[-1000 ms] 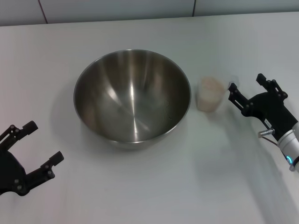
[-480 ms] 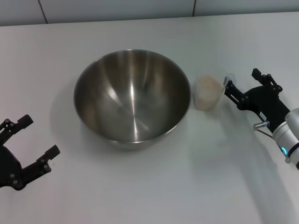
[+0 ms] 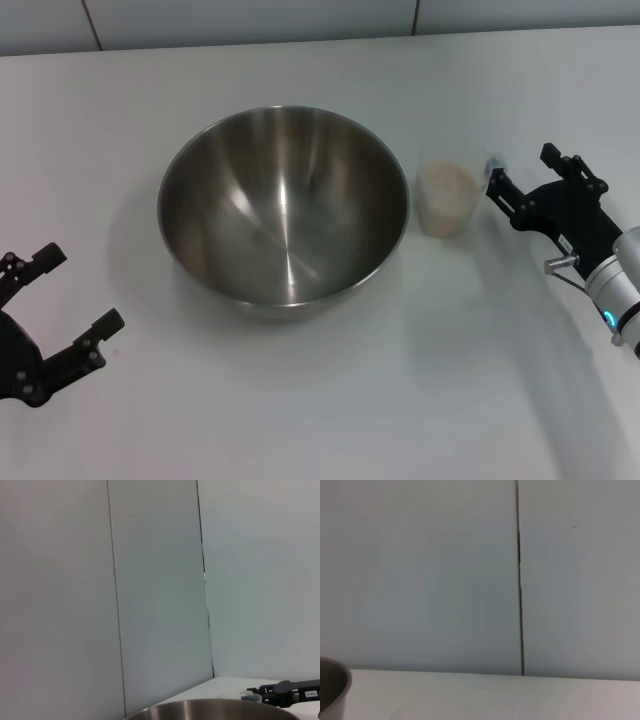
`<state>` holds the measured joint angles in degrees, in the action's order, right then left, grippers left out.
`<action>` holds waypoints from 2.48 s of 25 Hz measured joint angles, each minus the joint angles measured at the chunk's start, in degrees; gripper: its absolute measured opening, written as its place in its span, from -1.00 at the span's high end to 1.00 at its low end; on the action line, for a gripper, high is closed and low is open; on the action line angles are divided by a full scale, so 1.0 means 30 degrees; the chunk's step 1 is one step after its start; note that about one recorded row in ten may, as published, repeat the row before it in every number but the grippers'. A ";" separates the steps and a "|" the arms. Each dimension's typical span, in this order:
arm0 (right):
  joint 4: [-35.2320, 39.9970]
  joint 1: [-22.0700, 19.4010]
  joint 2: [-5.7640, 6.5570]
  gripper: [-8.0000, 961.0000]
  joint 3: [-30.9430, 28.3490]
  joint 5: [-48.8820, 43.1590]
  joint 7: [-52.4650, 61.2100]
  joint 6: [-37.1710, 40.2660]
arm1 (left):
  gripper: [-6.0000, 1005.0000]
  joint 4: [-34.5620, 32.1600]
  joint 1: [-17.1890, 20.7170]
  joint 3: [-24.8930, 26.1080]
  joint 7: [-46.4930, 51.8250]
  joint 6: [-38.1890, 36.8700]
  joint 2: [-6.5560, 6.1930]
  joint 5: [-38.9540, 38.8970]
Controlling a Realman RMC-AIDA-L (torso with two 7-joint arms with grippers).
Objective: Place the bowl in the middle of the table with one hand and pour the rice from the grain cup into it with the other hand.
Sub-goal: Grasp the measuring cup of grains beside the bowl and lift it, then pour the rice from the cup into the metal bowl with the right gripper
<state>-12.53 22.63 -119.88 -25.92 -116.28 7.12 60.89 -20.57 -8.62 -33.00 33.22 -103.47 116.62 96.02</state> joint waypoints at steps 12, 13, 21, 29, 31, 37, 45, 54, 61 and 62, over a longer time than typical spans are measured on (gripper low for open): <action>0.0074 0.0280 -0.0001 -0.06 0.0290 -0.0053 0.0001 0.0002 | -0.74 0.0002 0.0208 0.0049 0.0000 -0.0344 0.0017 0.0015; 0.0065 0.0281 -0.0002 0.00 0.0291 -0.0020 0.0001 -0.0049 | -0.74 0.0002 0.0221 0.0051 0.0000 -0.0418 0.0033 0.0016; 0.0011 0.0173 0.0000 0.68 0.0127 0.0026 0.0001 -0.0042 | -0.74 0.0002 0.0252 0.0231 0.0000 -0.0486 0.0074 0.0015; -0.0016 0.0042 -0.0001 0.95 0.0090 0.0030 0.0001 0.0461 | -0.74 0.0026 0.0267 0.0253 0.0000 -0.0609 0.0109 0.0012; -0.0016 0.0028 0.0000 0.96 0.0102 0.0030 0.0001 0.0500 | -0.74 0.0030 0.0280 0.0255 0.0000 -0.0657 0.0120 0.0012; -0.0083 -0.0009 0.0018 0.96 0.0092 0.0029 0.0095 0.1093 | -0.74 0.0033 0.0337 0.0279 -0.0001 -0.0708 0.0120 0.0012; 0.0708 0.1240 0.0299 0.96 -0.0212 0.0029 0.1684 0.3766 | -0.74 0.0111 0.0474 0.0258 -0.0208 -0.0684 0.0137 0.0131; 0.1084 0.2161 0.0355 0.95 -0.0634 0.0027 0.1838 0.5382 | -0.73 0.0148 0.0559 0.0101 -0.0235 -0.0612 0.0151 0.0162; 0.1121 0.2329 0.0381 0.96 -0.0670 -0.0004 0.1879 0.5471 | -0.74 0.0149 0.0669 0.0076 -0.0236 -0.0654 0.0155 0.0161; 0.1125 0.2334 0.0382 0.96 -0.0672 -0.0022 0.1881 0.5474 | -0.74 0.0149 0.0688 0.0073 -0.0236 -0.0658 0.0161 0.0161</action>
<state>-9.15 29.63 -118.74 -27.94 -116.34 12.76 77.31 -20.12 -6.55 -32.78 32.52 -105.44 117.11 96.51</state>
